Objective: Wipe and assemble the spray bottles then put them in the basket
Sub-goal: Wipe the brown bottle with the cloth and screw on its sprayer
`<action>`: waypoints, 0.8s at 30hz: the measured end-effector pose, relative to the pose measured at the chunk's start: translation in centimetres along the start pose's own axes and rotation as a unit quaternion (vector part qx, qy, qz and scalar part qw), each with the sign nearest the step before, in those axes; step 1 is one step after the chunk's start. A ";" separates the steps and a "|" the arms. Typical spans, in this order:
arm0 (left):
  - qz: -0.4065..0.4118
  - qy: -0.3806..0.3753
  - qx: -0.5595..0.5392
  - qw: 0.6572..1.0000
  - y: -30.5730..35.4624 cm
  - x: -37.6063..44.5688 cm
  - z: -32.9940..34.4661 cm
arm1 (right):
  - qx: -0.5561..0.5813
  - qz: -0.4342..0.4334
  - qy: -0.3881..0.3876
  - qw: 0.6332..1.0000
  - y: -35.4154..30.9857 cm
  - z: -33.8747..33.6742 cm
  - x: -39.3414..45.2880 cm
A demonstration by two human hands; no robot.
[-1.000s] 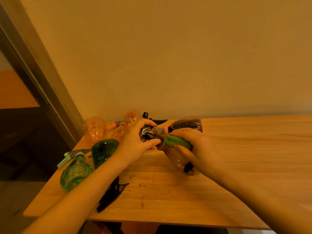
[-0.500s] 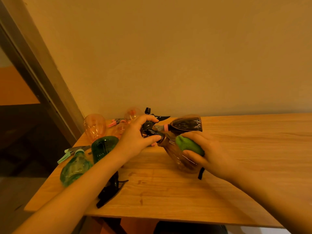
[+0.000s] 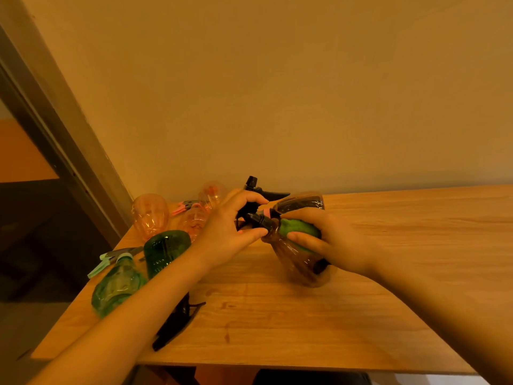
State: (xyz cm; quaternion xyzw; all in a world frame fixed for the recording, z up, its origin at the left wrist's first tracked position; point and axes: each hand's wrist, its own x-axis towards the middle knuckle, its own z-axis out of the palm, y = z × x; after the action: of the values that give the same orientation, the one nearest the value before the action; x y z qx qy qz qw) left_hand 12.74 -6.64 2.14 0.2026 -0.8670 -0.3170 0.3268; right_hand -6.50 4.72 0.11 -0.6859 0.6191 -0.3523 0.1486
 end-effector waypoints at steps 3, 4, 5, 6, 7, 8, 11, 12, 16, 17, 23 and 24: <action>0.008 -0.003 0.015 1.000 0.0 0.0 -0.1 | -0.003 -0.002 -0.010 1.000 -0.2 0.0 0.6; 0.009 -0.002 0.019 1.000 -0.2 0.0 -0.2 | 0.003 0.003 -0.019 1.000 0.0 0.0 0.5; 0.008 -0.002 0.020 1.000 -0.4 -0.1 -0.2 | 0.010 0.012 -0.027 1.000 0.2 0.0 0.2; 0.007 -0.003 0.016 1.000 -0.5 -0.1 -0.3 | 0.019 0.022 -0.031 0.999 0.5 0.0 -0.1; 0.004 -0.004 0.012 1.000 -0.5 -0.2 -0.3 | 0.031 0.032 -0.030 0.999 0.9 0.0 -0.5; 0.001 -0.004 0.010 1.000 -0.6 -0.3 -0.3 | 0.044 0.042 -0.023 0.998 1.4 -0.1 -1.0; 0.007 -0.003 0.021 1.000 -0.6 -0.3 -0.4 | 0.092 0.065 0.002 0.994 3.0 -0.7 -2.4; 0.012 -0.005 0.023 1.000 -0.5 -0.3 -0.4 | 0.109 0.074 0.008 0.991 3.4 -0.9 -2.9; 0.028 -0.025 0.028 0.999 0.1 0.0 -0.3 | 0.152 0.100 0.009 0.983 3.9 -1.3 -3.5; 0.029 -0.028 0.025 0.999 0.3 0.2 -0.3 | 0.148 0.098 0.005 0.984 3.7 -1.3 -3.4; 0.035 -0.056 -0.001 0.998 1.4 0.5 -0.3 | 0.145 0.065 -0.016 0.987 1.2 -1.2 -0.5; 0.039 -0.061 -0.002 0.997 1.5 0.6 -0.2 | 0.142 0.061 -0.017 0.988 0.8 -1.0 0.1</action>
State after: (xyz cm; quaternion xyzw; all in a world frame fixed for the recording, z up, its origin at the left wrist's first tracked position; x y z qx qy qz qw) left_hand 12.29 -5.99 3.52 0.1486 -0.8918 -0.3175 0.2859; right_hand -7.79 4.69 0.36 -0.6246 0.6011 -0.4152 0.2758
